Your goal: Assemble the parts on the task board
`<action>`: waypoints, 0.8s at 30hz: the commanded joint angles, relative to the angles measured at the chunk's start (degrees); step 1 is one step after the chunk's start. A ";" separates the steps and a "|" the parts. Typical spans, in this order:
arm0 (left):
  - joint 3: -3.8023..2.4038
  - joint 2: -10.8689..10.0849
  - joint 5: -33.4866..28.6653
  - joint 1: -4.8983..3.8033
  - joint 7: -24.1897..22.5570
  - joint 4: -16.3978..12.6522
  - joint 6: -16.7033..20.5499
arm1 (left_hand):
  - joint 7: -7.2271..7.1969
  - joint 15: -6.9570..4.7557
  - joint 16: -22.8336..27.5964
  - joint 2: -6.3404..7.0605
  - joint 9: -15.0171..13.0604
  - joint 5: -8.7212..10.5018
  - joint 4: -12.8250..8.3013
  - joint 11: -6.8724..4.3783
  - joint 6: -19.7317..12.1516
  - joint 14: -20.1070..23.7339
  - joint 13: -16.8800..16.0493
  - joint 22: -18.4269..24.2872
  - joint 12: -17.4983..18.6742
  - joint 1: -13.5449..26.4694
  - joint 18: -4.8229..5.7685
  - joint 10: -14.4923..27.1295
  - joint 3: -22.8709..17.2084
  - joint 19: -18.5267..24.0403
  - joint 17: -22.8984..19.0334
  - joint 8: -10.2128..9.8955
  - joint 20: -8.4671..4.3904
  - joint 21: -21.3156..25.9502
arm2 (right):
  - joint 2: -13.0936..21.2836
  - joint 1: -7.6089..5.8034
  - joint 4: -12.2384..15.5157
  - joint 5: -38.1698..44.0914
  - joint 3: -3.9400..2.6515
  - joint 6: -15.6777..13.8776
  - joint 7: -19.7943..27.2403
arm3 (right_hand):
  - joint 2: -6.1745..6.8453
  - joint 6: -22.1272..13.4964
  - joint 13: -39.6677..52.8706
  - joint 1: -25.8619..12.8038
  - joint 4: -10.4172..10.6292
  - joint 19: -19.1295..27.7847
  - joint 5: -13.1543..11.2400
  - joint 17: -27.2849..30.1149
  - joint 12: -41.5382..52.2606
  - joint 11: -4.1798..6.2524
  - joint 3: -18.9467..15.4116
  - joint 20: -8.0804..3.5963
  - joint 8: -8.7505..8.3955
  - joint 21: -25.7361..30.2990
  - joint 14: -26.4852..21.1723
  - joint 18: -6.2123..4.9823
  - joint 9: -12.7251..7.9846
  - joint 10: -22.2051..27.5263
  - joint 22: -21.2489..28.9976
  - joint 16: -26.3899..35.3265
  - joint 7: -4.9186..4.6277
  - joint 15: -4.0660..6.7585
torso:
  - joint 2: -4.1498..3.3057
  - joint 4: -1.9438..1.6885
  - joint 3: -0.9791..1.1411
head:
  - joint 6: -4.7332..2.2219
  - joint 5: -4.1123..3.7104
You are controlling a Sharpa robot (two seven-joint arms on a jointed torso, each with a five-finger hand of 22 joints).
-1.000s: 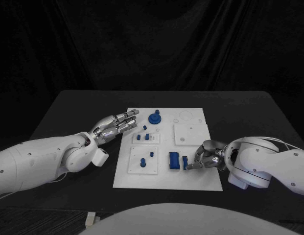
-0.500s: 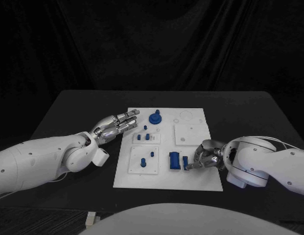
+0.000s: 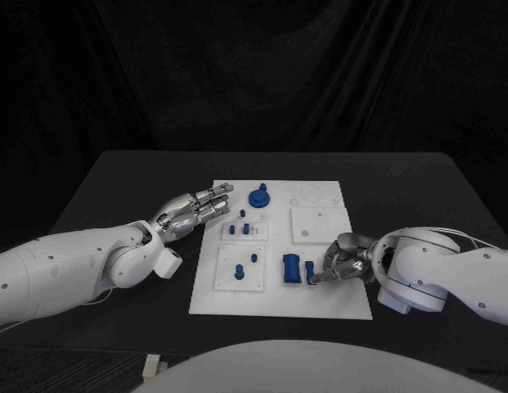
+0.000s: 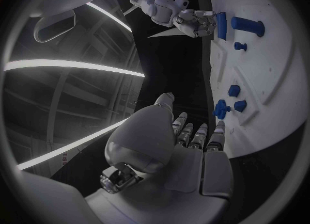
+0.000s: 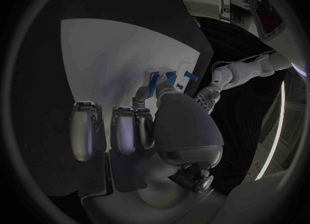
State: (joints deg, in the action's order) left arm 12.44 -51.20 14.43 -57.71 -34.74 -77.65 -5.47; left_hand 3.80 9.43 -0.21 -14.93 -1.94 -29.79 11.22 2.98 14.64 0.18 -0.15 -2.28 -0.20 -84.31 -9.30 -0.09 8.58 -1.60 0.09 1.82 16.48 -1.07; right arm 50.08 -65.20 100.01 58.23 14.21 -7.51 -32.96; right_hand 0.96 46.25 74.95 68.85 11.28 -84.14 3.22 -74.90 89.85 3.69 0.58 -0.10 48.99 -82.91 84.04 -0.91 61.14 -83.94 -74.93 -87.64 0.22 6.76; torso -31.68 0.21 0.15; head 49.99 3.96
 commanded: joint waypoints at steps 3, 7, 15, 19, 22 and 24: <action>-0.05 0.02 -0.02 0.07 -0.65 -0.15 -0.65 | 0.18 0.40 0.21 -0.55 -0.09 -0.23 0.10 0.43 0.11 -0.18 0.07 -0.08 0.12 0.13 -0.92 -0.11 -0.36 -0.14 -0.09 0.37 0.27 -0.23 | -0.18 0.20 -0.11 0.36 0.00 -0.53 -0.21 | 0.40 -0.32 15.05 1.83 -1.17 -2.44 -0.25 -7.54 0.15 0.35 0.13 -0.49 0.12 0.18 4.53 -1.02 0.33 -6.06 -12.52 0.33 0.11 0.39 | 0.02 -0.01 0.00 | 0.01 0.08; -0.05 0.01 -0.02 0.07 -0.68 -0.16 -0.62 | 0.20 0.41 0.21 -0.56 -0.09 -0.23 0.08 0.46 0.16 -0.18 0.07 -0.04 0.12 0.14 -0.91 -0.11 -0.40 -0.12 -0.09 0.38 0.27 -0.21 | -0.28 0.23 -0.19 0.36 0.00 -1.18 -0.15 | 0.58 -0.38 15.05 2.13 -1.36 -2.48 -0.42 -7.70 0.15 0.33 -0.03 -0.51 0.15 0.10 4.56 -0.99 0.45 -6.06 -12.55 0.28 0.09 0.40 | -0.01 -0.01 0.00 | 0.01 0.09; -0.05 0.01 -0.02 0.08 -0.67 -0.15 -0.66 | 0.20 0.41 0.21 -0.56 -0.09 -0.23 0.08 0.47 0.17 -0.18 0.06 -0.03 0.12 0.14 -0.91 -0.12 -0.40 -0.11 -0.09 0.38 0.27 -0.21 | -0.47 0.26 -0.37 0.36 0.00 -2.19 -0.01 | -0.61 -0.13 15.05 3.21 -1.67 -2.67 -0.42 -7.91 0.15 0.38 0.17 -0.59 0.36 -0.29 4.61 -0.88 0.76 -6.06 -12.69 0.21 0.19 0.49 | 0.00 0.01 -0.01 | 0.01 0.21; -0.05 -0.01 -0.02 0.08 -0.69 -0.15 -0.66 | 0.20 0.41 0.21 -0.56 -0.09 -0.23 0.08 0.47 0.17 -0.18 0.06 -0.03 0.12 0.14 -0.91 -0.12 -0.40 -0.11 -0.09 0.38 0.27 -0.21 | -0.56 0.27 -0.45 0.36 -0.01 -2.27 -0.05 | -0.73 -0.08 15.05 3.58 -1.87 -2.69 -0.42 -7.98 0.15 0.39 0.12 -0.62 0.40 -0.34 4.63 -0.87 0.84 -6.06 -12.71 0.18 0.21 0.52 | -0.02 0.00 0.00 | 0.01 0.19; -0.05 -0.02 -0.02 0.08 -0.67 -0.16 -0.68 | 0.23 0.39 0.21 -0.59 -0.10 -0.23 0.04 0.51 0.19 -0.18 0.06 -0.04 0.11 0.14 -0.89 -0.14 -0.46 -0.12 -0.09 0.38 0.25 -0.22 | -0.59 0.27 -0.49 0.36 -0.01 -2.38 -0.03 | -1.05 0.00 15.05 3.76 -1.90 -2.77 -0.42 -8.08 0.15 0.41 0.12 -0.64 0.43 -0.51 4.65 -0.83 0.88 -6.06 -12.77 0.15 0.22 0.54 | 0.01 0.02 0.00 | 0.01 0.22; -0.05 -0.03 -0.02 0.08 -0.67 -0.17 -0.70 | 0.23 0.39 0.21 -0.59 -0.10 -0.23 0.04 0.51 0.19 -0.18 0.06 -0.04 0.11 0.14 -0.89 -0.14 -0.46 -0.12 -0.09 0.38 0.25 -0.22 | -0.60 0.28 -0.50 0.36 -0.01 -2.45 -0.02 | -1.05 0.00 15.05 3.76 -1.90 -2.77 -0.42 -8.08 0.15 0.41 0.12 -0.64 0.43 -0.51 4.65 -0.83 0.88 -6.06 -12.77 0.15 0.22 0.54 | 0.00 0.00 0.00 | 0.01 0.21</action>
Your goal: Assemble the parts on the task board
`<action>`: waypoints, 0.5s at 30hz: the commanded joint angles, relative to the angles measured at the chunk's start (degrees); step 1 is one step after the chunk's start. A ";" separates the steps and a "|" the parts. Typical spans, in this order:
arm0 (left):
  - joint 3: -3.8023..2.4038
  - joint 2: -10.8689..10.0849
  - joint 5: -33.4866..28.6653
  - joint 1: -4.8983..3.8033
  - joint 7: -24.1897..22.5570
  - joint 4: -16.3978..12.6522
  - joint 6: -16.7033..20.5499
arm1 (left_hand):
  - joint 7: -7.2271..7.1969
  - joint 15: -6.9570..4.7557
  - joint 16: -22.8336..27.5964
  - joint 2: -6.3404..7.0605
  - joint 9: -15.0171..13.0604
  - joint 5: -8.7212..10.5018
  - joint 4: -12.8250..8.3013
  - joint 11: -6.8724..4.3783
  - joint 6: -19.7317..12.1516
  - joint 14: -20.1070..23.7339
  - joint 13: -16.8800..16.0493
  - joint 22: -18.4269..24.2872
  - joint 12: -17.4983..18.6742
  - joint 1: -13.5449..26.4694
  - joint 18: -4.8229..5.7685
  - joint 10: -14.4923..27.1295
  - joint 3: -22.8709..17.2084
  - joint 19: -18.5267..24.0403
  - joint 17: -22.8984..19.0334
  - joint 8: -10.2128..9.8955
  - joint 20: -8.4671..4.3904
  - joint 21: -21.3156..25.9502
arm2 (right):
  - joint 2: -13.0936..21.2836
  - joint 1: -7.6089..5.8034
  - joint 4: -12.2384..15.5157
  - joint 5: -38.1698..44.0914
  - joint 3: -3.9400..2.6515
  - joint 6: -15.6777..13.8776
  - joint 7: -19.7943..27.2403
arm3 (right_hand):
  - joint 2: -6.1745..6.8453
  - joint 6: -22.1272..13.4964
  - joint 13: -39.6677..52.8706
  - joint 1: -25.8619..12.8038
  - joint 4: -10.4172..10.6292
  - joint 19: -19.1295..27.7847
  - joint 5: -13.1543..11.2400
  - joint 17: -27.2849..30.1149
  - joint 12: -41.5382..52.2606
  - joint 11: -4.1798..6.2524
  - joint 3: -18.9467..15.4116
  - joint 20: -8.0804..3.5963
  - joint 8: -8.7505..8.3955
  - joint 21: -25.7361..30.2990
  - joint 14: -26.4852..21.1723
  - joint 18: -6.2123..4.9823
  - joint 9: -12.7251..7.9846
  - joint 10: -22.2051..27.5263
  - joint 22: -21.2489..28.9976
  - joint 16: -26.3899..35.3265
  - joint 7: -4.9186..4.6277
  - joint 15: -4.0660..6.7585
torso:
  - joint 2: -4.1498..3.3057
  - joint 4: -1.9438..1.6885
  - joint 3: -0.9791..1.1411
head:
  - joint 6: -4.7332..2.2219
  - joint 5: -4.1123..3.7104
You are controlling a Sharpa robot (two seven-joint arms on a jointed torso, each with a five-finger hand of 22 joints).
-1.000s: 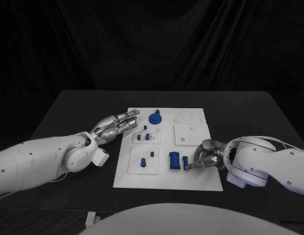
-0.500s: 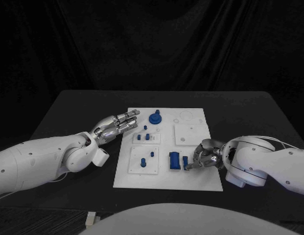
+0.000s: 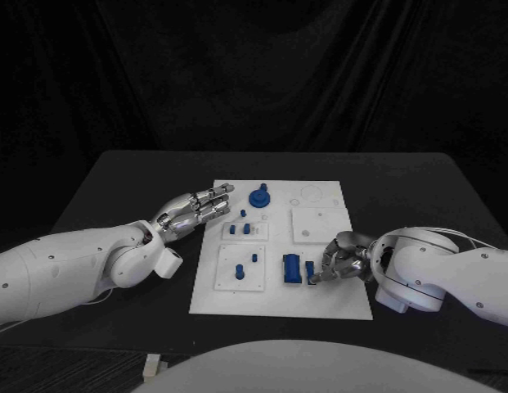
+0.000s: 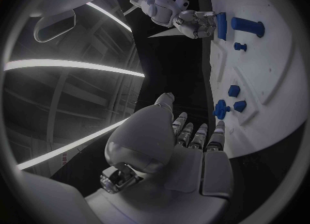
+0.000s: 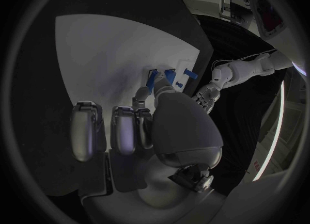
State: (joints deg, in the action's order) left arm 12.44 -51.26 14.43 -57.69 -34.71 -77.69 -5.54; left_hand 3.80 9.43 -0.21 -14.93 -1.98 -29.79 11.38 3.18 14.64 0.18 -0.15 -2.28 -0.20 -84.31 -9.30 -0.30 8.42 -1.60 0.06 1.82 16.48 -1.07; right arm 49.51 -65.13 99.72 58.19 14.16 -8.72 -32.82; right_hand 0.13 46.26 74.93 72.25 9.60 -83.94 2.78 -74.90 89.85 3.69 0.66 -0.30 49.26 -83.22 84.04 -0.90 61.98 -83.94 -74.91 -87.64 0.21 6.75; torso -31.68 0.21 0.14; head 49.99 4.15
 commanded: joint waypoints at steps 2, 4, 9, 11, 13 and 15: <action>-0.05 0.02 -0.02 0.07 -0.72 -0.12 -0.62 | 0.23 0.39 0.21 -0.59 -0.06 -0.23 -0.12 0.31 0.19 -0.18 0.06 -0.05 0.11 0.14 -0.89 0.06 -0.30 -0.12 -0.06 0.38 0.26 -0.22 | -0.04 0.22 -0.21 0.39 0.05 -1.28 -0.16 | -0.32 0.01 15.07 0.41 -0.23 -2.97 0.02 -8.02 0.15 0.42 0.05 -0.45 0.16 -0.17 4.64 -0.84 0.06 -6.06 -12.78 0.17 0.23 0.55 | 0.00 0.01 0.00 | 0.01 -0.02; -0.05 0.01 -0.02 0.07 -0.73 -0.12 -0.62 | 0.23 0.40 0.21 -0.59 -0.05 -0.23 -0.14 0.35 0.19 -0.18 0.04 -0.05 0.09 0.15 -0.88 0.02 -0.34 -0.13 -0.06 0.38 0.26 -0.22 | -0.06 0.22 -0.21 0.39 0.05 -1.25 -0.18 | -0.32 0.01 15.07 0.41 -0.23 -2.97 0.02 -8.02 0.15 0.42 0.05 -0.45 0.16 -0.17 4.64 -0.84 0.06 -6.06 -12.78 0.17 0.23 0.55 | 0.00 0.01 0.01 | 0.01 -0.04; -0.05 -0.01 -0.02 0.07 -0.71 -0.13 -0.65 | 0.23 0.40 0.21 -0.59 -0.05 -0.23 -0.14 0.35 0.19 -0.18 0.04 -0.05 0.09 0.15 -0.88 0.02 -0.34 -0.13 -0.06 0.38 0.26 -0.22 | -0.18 0.23 -0.26 0.39 0.05 -1.07 -0.28 | -0.48 0.04 15.07 1.30 -0.76 -3.02 0.02 -8.01 0.15 0.44 -0.13 -0.51 0.15 -0.29 4.64 -0.81 0.19 -6.06 -12.82 0.17 0.27 0.62 | 0.00 0.01 0.00 | 0.01 0.03; -0.05 -0.02 -0.02 0.07 -0.71 -0.14 -0.66 | 0.19 0.41 0.21 -0.60 -0.05 -0.23 -0.18 0.54 0.21 -0.18 0.03 -0.06 0.08 0.18 -0.86 -0.01 -0.40 -0.14 -0.06 0.38 0.25 -0.23 | -0.25 0.24 -0.28 0.39 0.05 -1.04 -0.40 | -0.39 0.03 15.07 1.63 -0.99 -3.10 0.01 -8.05 0.15 0.43 -0.26 -0.54 0.15 -0.45 4.65 -0.77 0.24 -6.06 -12.88 0.16 0.26 0.66 | 0.00 0.01 0.00 | 0.01 0.06; -0.05 -0.04 -0.02 0.07 -0.71 -0.15 -0.65 | 0.19 0.41 0.21 -0.60 -0.05 -0.23 -0.18 0.54 0.21 -0.18 0.03 -0.06 0.08 0.18 -0.86 -0.01 -0.40 -0.14 -0.06 0.38 0.25 -0.23 | -0.28 0.25 -0.30 0.39 0.05 -0.99 -0.46 | -0.24 -0.02 15.07 1.91 -1.18 -3.18 0.01 -8.23 0.15 0.32 -0.48 -0.59 0.13 -0.62 4.68 -0.73 0.30 -6.06 -12.94 0.09 0.18 0.75 | 0.00 0.00 0.00 | 0.01 0.08; -0.05 -0.06 -0.02 0.07 -0.72 -0.16 -0.65 | 0.19 0.41 0.21 -0.60 -0.05 -0.23 -0.18 0.54 0.21 -0.18 0.03 -0.06 0.08 0.18 -0.86 -0.01 -0.40 -0.14 -0.06 0.38 0.25 -0.23 | -0.29 0.26 -0.32 0.39 0.05 -0.96 -0.48 | -0.12 0.00 15.07 1.89 -1.19 -3.22 0.00 -8.29 0.15 0.29 -0.76 -0.62 0.15 -0.69 4.70 -0.71 0.35 -6.06 -12.96 0.07 0.12 0.76 | 0.00 0.00 0.00 | 0.01 0.10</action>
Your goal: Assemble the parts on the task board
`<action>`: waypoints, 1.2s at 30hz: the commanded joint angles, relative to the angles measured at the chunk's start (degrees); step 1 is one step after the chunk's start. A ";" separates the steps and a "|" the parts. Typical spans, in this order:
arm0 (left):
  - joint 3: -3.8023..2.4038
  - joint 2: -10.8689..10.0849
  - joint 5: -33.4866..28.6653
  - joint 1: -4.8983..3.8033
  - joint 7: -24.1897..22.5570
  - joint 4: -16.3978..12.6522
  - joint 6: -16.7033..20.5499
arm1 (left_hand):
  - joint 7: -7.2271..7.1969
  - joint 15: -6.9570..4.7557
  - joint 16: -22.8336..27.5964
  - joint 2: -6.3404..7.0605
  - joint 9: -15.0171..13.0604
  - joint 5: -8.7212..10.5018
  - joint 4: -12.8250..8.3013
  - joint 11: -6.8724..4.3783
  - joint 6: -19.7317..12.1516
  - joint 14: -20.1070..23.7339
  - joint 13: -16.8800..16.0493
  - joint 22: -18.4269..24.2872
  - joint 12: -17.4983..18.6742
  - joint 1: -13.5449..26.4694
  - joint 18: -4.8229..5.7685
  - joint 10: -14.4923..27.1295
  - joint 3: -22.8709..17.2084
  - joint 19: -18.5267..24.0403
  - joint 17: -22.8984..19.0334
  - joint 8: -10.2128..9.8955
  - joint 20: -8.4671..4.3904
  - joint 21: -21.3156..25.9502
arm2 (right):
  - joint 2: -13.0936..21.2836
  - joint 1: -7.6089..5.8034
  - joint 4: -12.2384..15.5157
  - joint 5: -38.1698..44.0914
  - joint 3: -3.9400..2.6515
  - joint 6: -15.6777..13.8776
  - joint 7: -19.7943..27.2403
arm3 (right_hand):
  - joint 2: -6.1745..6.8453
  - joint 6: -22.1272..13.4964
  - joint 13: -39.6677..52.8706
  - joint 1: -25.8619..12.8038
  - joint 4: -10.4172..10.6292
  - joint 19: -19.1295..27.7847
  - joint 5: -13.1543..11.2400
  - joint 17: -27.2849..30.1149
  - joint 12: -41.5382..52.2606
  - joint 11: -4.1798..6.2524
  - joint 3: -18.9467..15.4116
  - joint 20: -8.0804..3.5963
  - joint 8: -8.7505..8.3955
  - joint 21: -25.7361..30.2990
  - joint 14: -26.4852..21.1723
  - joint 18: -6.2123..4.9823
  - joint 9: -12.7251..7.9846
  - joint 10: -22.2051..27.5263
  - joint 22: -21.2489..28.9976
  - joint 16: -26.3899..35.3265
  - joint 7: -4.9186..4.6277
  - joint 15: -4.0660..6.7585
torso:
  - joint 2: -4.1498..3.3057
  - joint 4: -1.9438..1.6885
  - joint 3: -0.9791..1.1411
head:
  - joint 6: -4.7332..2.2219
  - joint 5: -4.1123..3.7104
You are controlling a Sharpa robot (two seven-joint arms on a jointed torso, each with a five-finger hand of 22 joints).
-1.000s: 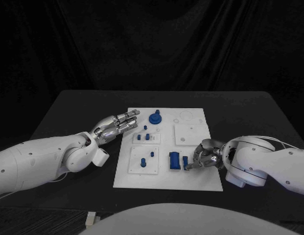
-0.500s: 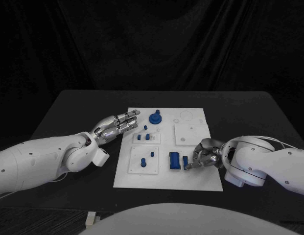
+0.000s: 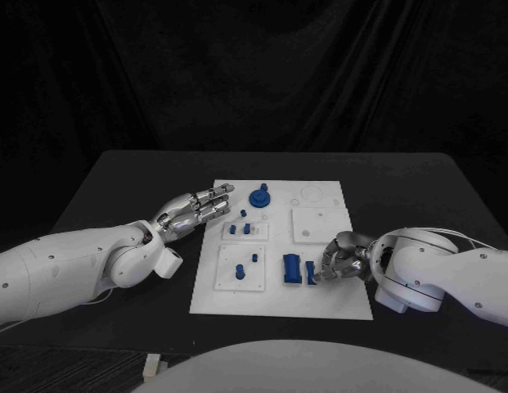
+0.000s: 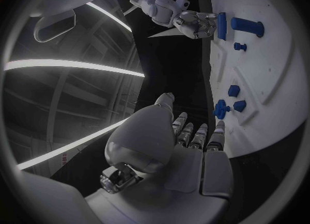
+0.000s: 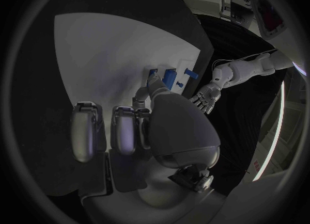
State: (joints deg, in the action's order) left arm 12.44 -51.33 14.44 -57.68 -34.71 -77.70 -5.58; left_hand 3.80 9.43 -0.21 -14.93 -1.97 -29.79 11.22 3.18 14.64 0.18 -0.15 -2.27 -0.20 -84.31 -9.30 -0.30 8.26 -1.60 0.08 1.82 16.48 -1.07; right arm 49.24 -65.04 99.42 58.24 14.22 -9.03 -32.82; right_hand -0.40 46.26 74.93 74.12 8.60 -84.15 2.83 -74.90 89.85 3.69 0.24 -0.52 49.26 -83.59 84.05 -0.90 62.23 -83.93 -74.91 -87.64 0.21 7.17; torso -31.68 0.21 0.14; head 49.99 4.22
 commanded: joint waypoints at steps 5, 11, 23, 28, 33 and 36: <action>-0.05 -0.03 -0.02 0.07 -0.72 -0.13 -0.62 | 0.20 0.41 0.21 -0.60 -0.06 -0.23 -0.01 0.54 0.21 -0.18 0.03 -0.06 0.08 0.18 -0.86 -0.01 -0.24 -0.14 -0.08 0.38 0.25 -0.23 | -0.02 0.21 -0.03 0.35 -0.01 -0.58 -0.49 | 0.51 0.03 15.07 0.00 -0.20 -2.99 -0.05 -8.32 0.15 0.27 -0.59 -0.42 0.18 -0.29 4.69 -0.71 0.14 -6.07 -12.96 0.06 0.09 0.34 | 0.00 0.00 0.01 | 0.01 0.03; -0.05 -0.03 -0.02 0.07 -0.79 -0.11 -0.60 | 0.20 0.42 0.21 -0.60 -0.06 -0.23 -0.03 0.64 0.21 -0.18 0.03 -0.08 0.08 0.20 -0.85 -0.02 -0.28 -0.16 -0.08 0.37 0.26 -0.24 | 0.35 0.23 0.31 0.35 -0.01 -0.82 -0.15 | 1.09 0.06 15.07 -0.58 0.10 -3.00 -0.05 -8.41 0.15 0.28 -2.06 -0.38 0.23 -0.31 4.71 -0.70 0.35 -6.07 -12.96 0.03 0.07 0.21 | 0.00 0.01 0.01 | 0.01 0.01; -0.09 -2.69 -0.01 -0.02 -3.97 -3.47 3.14 | 0.16 0.35 0.17 1.02 -0.24 0.22 0.61 0.16 1.84 -0.23 -0.09 -0.65 -0.05 1.42 -0.97 -0.44 0.84 -0.89 -0.05 0.68 0.12 -0.76 | 5.43 -0.81 2.85 -1.42 -0.03 -12.01 8.65 | -5.82 2.65 15.07 -26.16 8.14 -2.05 9.42 -5.78 0.15 0.70 -12.30 -0.33 -2.27 1.67 4.14 -1.20 -0.97 -6.07 -12.26 1.12 0.90 0.58 | 0.35 -0.10 0.01 | 0.01 -0.07; -0.10 -3.91 -0.01 -0.51 -7.53 -5.06 6.75 | 0.07 -2.13 0.08 2.05 -0.46 0.56 2.38 -0.30 4.60 -0.38 -0.34 -0.63 -0.30 1.94 -1.18 -1.58 2.54 -0.98 0.02 1.11 -2.61 -0.89 | 7.00 -2.12 2.42 -6.40 -0.03 -20.98 18.60 | -12.10 5.30 9.04 -32.16 8.02 7.66 2.10 20.21 -6.39 -0.23 -19.31 0.45 -12.45 23.44 -2.70 -5.53 -9.05 -1.79 -4.07 17.02 -0.53 -0.66 | 1.07 0.11 -0.02 | 0.01 0.35; -0.11 -4.04 -0.01 -0.81 -11.35 -5.60 10.28 | 0.99 -4.94 -1.12 3.38 -1.21 0.11 5.22 0.01 13.57 -3.06 -1.30 -2.57 -1.46 1.09 -0.30 -7.58 3.56 -4.69 0.73 2.82 -6.60 -3.33 | 8.14 -2.42 1.58 -16.03 -0.02 -27.64 35.11 | -15.10 3.32 -30.03 -26.60 8.07 20.65 1.38 53.56 -54.35 -6.96 -24.04 6.34 -26.89 63.94 -14.06 -9.43 -24.23 21.02 20.37 58.80 -5.72 -7.13 | 1.32 0.25 0.04 | 0.01 0.02; -0.11 -3.61 -0.01 -0.88 -11.71 -5.29 10.17 | 0.66 -4.87 -0.58 2.91 -0.95 6.70 5.66 -0.53 13.42 -2.19 -0.96 -1.76 -0.87 5.37 -0.08 -6.26 5.82 -3.66 0.49 2.20 -6.63 -2.63 | 8.75 -1.97 0.92 -22.54 -0.01 -25.35 45.50 | -13.61 -3.88 -44.68 -19.97 7.92 31.99 2.83 62.64 -71.88 -14.80 -24.53 12.70 -32.99 78.49 -29.04 -6.48 -31.74 37.54 32.44 75.17 -7.18 -15.98 | 1.31 0.20 0.04 | 0.01 -0.27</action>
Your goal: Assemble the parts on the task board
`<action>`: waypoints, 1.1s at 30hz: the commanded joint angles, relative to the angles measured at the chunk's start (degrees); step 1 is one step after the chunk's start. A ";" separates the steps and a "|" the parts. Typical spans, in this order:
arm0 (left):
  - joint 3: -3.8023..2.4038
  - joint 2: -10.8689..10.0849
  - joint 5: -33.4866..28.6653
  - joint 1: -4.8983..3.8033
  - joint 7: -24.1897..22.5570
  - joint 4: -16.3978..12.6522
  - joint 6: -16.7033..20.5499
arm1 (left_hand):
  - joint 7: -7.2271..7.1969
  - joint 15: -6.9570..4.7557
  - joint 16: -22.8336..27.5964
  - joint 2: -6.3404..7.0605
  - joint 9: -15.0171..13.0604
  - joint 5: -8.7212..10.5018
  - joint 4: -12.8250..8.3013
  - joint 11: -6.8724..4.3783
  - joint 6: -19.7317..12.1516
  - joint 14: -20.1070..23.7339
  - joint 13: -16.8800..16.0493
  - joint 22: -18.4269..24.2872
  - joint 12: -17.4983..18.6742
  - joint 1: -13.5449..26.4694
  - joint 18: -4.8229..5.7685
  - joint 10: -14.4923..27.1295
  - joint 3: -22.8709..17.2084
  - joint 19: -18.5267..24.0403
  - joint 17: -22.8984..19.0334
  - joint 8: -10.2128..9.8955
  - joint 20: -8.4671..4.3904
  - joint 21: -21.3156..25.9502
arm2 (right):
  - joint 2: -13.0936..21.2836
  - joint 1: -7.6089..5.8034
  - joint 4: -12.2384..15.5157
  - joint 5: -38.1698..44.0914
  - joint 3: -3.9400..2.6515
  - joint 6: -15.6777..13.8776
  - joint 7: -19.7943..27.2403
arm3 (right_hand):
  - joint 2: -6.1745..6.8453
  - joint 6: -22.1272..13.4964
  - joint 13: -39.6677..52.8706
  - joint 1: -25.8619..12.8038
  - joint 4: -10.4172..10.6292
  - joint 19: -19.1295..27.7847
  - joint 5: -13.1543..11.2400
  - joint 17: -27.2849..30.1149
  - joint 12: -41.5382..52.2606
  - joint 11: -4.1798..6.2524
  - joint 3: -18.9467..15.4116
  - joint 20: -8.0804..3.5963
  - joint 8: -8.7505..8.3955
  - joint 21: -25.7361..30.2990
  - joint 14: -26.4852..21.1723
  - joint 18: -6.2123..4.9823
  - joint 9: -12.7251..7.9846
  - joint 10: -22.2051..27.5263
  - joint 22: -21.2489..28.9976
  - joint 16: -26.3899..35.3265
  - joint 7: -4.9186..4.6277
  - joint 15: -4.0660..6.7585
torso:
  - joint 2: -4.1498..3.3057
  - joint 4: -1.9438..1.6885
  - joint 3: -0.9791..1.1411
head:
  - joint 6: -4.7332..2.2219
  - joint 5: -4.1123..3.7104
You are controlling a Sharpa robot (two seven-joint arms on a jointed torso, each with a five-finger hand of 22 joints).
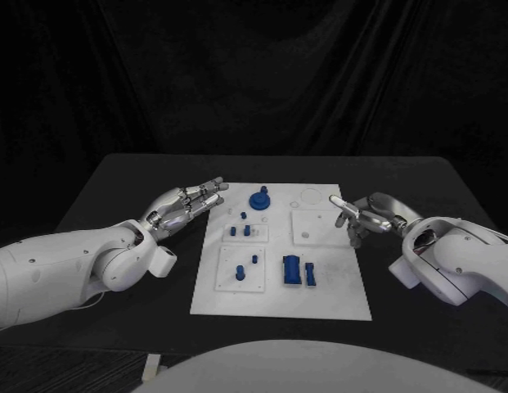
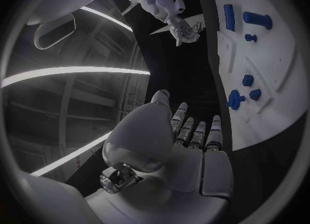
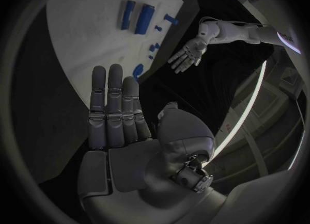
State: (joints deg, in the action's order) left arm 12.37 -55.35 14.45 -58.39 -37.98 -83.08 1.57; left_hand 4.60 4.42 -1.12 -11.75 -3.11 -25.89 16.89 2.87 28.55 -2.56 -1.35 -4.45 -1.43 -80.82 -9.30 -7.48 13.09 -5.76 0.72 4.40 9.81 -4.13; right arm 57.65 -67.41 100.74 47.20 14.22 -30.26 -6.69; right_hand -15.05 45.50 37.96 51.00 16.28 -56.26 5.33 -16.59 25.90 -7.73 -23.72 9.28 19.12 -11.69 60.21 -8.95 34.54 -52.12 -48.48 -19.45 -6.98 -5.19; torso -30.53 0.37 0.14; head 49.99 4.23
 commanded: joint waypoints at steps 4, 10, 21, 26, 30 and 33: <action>-0.03 1.38 -0.02 -0.20 -8.34 0.70 2.59 | -11.56 -0.91 1.12 -0.90 1.62 19.83 -0.11 -5.99 -16.85 2.56 1.32 4.08 1.41 12.65 -0.43 7.40 5.90 5.47 -0.72 -2.97 -0.24 3.89 | 0.72 1.80 -1.19 -15.97 0.00 -2.60 29.99 | 5.88 -35.13 -27.40 5.23 0.47 55.51 0.29 16.04 -23.12 6.30 2.23 7.64 -17.39 11.39 -57.90 5.44 -25.86 43.95 46.23 18.88 16.54 -1.70 | 0.23 0.02 0.04 | 0.01 -0.09; -0.03 2.00 -0.02 -0.20 -8.59 0.93 2.92 | -11.36 -3.44 1.12 0.33 1.61 21.25 -0.27 -10.42 -16.96 2.56 1.35 4.45 1.43 13.12 -0.84 7.48 5.93 5.76 -0.72 -2.94 -2.10 4.13 | 0.88 2.73 -1.94 -17.77 0.01 -2.84 37.57 | 12.39 -38.16 -32.89 4.33 0.60 56.26 -0.39 16.59 -21.69 9.82 11.69 7.01 -17.95 11.69 -60.21 4.44 -30.83 49.35 48.48 19.45 19.35 -0.39 | 0.28 0.02 0.04 | 0.01 -0.38; -1.68 3.09 -2.00 -0.26 0.75 -0.12 7.53 | -4.60 -4.42 1.12 6.09 3.11 25.89 -8.77 -2.87 -22.79 2.56 1.35 4.45 1.43 47.00 3.77 7.48 -3.42 5.76 -0.72 -4.40 -9.81 4.13 | -1.52 3.37 -3.34 -19.32 -2.34 -3.63 29.03 | 15.05 -45.50 -37.96 -44.27 -16.28 56.26 -5.33 16.59 -25.90 7.73 23.72 -9.28 -19.12 11.69 -60.21 8.95 -34.54 52.12 48.48 19.45 6.98 5.19 | 0.09 -0.05 0.01 | -2.81 -0.98; -4.06 4.78 -4.77 -0.60 2.40 -1.62 15.32 | -4.60 -4.42 1.12 7.16 3.11 25.89 -10.38 -2.87 -23.97 2.56 1.35 4.45 1.43 53.50 4.38 7.48 -5.23 5.76 -0.72 -4.40 -9.81 4.13 | -4.72 4.45 -5.42 -27.11 -5.66 -6.49 31.11 | 15.05 -45.50 -37.96 -51.00 -16.28 56.26 -5.33 16.59 -25.90 7.73 23.72 -9.28 -19.12 11.69 -60.21 8.95 -34.54 52.12 48.48 19.45 6.98 5.19 | -0.14 -0.15 -0.04 | -6.70 -1.97; -6.22 6.31 -7.29 -0.90 3.91 -2.99 22.40 | -4.60 -4.42 1.12 11.75 3.11 25.89 -11.38 -2.87 -28.55 2.56 1.35 4.45 1.43 57.27 5.02 7.48 -6.22 5.76 -0.72 -4.40 -9.81 4.13 | -7.61 5.43 -7.30 -34.17 -8.66 -9.07 32.99 | 15.05 -45.50 -37.96 -51.00 -16.28 56.26 -5.33 16.59 -25.90 7.73 23.72 -9.28 -19.12 11.69 -60.21 8.95 -34.54 52.12 48.48 19.45 6.98 5.19 | -0.34 -0.23 -0.08 | -10.13 -2.84; -8.11 7.64 -9.49 -1.17 5.22 -4.19 28.61 | -4.60 -4.42 1.12 11.75 3.11 25.89 -12.04 -2.87 -28.55 2.56 1.35 4.45 1.43 60.16 5.01 7.48 -7.10 5.76 -0.72 -4.40 -9.81 4.13 | -9.76 6.17 -8.71 -39.42 -10.90 -11.00 34.40 | 15.05 -45.50 -37.96 -51.00 -16.28 56.26 -5.33 16.59 -25.90 7.73 23.72 -9.28 -19.12 11.69 -60.21 8.95 -34.54 52.12 48.48 19.45 6.98 5.19 | -0.48 -0.29 -0.11 | -12.51 -3.44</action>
State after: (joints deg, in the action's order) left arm 4.41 -48.01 9.28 -59.31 -34.64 -86.74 20.13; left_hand -0.31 0.40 -0.20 -3.25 -0.09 -0.40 6.54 -1.10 3.33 -0.02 -0.06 -0.06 -0.38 -27.98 -5.35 -0.09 8.16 0.04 0.06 0.30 1.10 -0.18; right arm 48.12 -61.54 92.49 16.72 3.44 -36.77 24.56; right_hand 0.07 0.00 0.05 0.35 0.15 -0.01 0.20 -0.05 0.21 -0.01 0.00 0.30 0.20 -0.20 0.02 -0.41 0.05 -0.21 -0.06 -0.21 0.20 -0.30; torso -30.80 0.15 0.08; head 39.08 1.21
